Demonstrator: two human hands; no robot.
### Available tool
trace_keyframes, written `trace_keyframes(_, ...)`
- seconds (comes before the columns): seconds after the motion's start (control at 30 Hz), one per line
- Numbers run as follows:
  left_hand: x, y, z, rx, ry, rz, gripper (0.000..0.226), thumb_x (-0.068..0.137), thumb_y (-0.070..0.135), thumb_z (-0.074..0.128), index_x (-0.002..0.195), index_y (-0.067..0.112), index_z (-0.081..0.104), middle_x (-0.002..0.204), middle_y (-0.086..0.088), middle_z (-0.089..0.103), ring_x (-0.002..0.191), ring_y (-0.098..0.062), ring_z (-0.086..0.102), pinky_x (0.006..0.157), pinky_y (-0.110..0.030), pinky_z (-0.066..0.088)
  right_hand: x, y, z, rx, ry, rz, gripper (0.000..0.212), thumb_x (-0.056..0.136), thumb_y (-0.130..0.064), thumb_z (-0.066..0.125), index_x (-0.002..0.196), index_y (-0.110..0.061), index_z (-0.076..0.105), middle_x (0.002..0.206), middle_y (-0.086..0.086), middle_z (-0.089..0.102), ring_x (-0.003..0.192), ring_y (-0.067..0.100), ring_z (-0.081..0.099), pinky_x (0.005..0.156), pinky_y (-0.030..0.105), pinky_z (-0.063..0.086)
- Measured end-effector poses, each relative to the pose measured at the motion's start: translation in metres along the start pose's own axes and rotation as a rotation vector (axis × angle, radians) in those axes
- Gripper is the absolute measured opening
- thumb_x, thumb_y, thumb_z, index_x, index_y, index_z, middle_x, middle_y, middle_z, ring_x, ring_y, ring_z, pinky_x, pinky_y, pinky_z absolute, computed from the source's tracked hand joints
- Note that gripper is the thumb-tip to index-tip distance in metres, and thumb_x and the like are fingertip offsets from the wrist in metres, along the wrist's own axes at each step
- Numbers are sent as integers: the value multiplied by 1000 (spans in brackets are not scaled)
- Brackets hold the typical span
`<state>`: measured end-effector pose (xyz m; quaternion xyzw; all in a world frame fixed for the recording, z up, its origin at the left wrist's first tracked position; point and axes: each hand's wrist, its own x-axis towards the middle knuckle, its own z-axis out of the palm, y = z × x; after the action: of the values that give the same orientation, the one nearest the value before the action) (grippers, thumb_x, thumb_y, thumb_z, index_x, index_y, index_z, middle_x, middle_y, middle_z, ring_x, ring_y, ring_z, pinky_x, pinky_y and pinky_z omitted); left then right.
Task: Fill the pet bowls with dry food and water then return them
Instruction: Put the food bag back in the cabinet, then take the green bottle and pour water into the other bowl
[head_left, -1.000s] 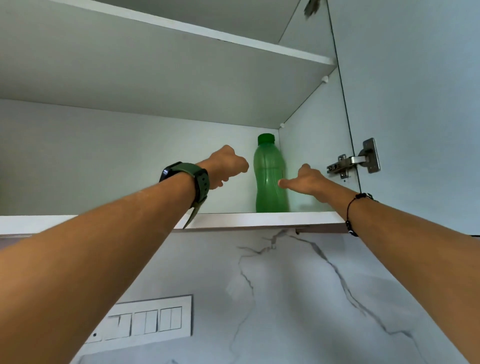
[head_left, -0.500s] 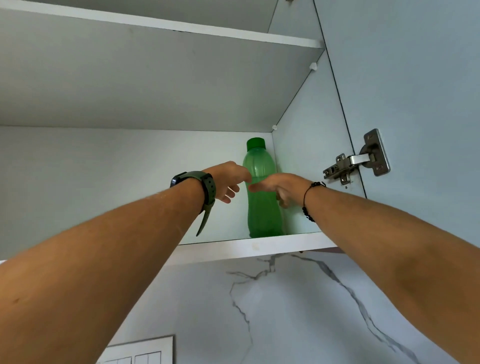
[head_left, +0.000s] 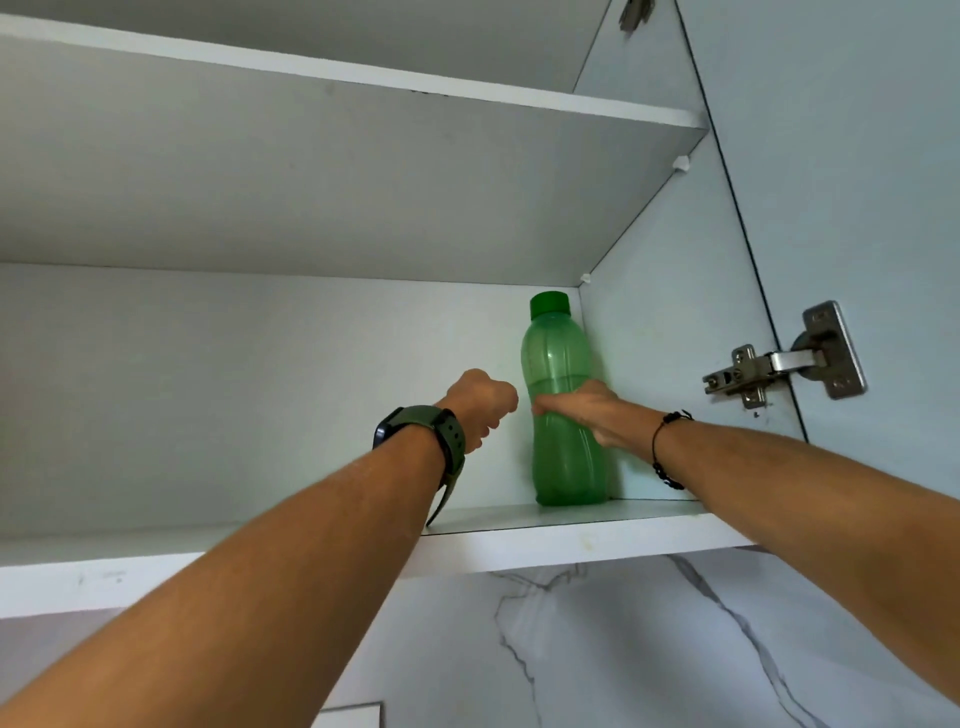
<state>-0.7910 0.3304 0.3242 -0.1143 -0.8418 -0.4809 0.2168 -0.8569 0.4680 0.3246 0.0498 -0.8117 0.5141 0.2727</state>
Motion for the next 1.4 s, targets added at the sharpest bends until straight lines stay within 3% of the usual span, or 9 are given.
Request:
trace_keyframes(0.17,-16,7,-7,-10,-31,17,13,91,15,50,83,7,43,88,-10,45,80,-24,40,71,-31,38,-29,-9,-13,26,-13,-61,63,72,-33,74,120,-1,48,110,8,52,107,24,53,77,26,43)
trace_keyframes(0.3,-38,15,-16,-84,-27,70,36,95,29,48,116,0,45,89,-10,47,75,-21,43,66,-30,40,-68,-17,-26,136,-36,-122,38,74,-31,71,98,-8,53,91,5,60,81,17,59,62,23,47)
trace_keyframes(0.4,-63,21,-27,-130,-33,130,58,96,43,43,132,-3,40,107,-14,51,92,-26,49,79,-36,41,-101,-28,-36,167,-54,-167,69,65,-39,72,121,-6,49,111,8,60,101,23,59,84,34,52)
trace_keyframes(0.53,-91,30,-46,-166,-38,231,63,93,50,45,129,-1,44,105,-13,54,87,-25,53,76,-35,44,-140,-45,-49,238,-27,-227,69,67,-41,71,122,-7,46,112,2,57,97,17,58,78,29,50)
trace_keyframes(0.67,-131,25,-61,-192,-72,246,59,91,50,49,122,-1,48,100,-12,58,82,-22,57,71,-30,48,-187,-63,-55,239,61,-215,107,40,-55,74,133,-14,40,126,8,57,109,27,58,88,43,52)
trace_keyframes(0.87,-175,16,-63,-274,-147,254,57,90,49,51,118,-1,52,101,-11,61,86,-22,59,81,-30,52,-248,-71,-55,234,145,-255,78,55,-45,73,122,-13,47,112,4,60,102,23,59,86,39,52)
trace_keyframes(1.17,-273,-62,-29,-668,-407,181,54,94,56,34,119,17,61,109,-5,72,97,-16,69,83,-30,55,-363,11,-10,375,-54,-232,21,67,-15,73,86,-21,66,87,8,72,84,25,70,79,52,57)
trace_keyframes(1.33,-325,-132,3,-688,-373,19,58,93,59,32,112,15,65,98,-1,74,92,-13,70,82,-29,55,-426,103,25,306,-98,-103,43,54,-27,75,94,-27,58,87,-6,71,82,10,68,73,34,58)
trace_keyframes(1.4,-342,-154,15,-691,-366,-16,50,93,56,35,106,19,66,90,5,74,86,-8,69,78,-26,54,-453,148,36,217,-153,-40,64,49,-36,77,107,-24,53,97,-4,68,91,12,66,79,36,56)
